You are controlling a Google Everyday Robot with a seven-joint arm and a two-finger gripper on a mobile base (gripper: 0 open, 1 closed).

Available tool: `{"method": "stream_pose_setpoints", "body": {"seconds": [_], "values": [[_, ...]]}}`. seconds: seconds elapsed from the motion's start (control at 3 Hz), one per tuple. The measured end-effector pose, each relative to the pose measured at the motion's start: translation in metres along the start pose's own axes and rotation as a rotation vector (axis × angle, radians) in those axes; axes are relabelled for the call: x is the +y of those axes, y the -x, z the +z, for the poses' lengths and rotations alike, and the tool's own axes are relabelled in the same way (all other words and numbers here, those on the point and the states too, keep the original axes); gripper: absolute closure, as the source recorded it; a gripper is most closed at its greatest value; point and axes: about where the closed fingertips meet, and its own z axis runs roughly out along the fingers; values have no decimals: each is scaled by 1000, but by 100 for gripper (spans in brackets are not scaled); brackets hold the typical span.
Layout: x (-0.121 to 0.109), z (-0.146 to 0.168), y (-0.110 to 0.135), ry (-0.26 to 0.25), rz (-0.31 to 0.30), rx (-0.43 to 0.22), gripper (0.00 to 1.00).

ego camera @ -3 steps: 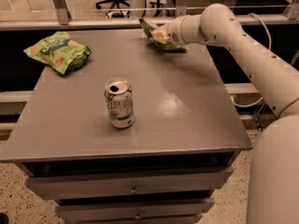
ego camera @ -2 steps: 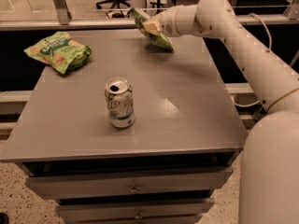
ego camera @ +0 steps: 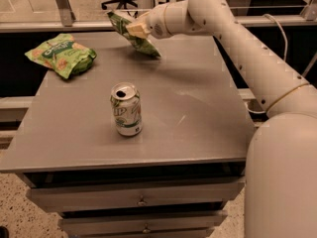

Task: Move green jalapeno chip bag near green rice chip bag

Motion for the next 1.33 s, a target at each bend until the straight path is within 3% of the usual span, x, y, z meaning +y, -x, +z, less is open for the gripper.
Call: {"method": "stream_pose_setpoints", "body": {"seconds": [0.33,0.67,1.33], "values": [[34,23,-1,61,-27,39,75],[51,34,-1,91,-33,53,52],[65,44,-10,123,-30,82,5]]}}
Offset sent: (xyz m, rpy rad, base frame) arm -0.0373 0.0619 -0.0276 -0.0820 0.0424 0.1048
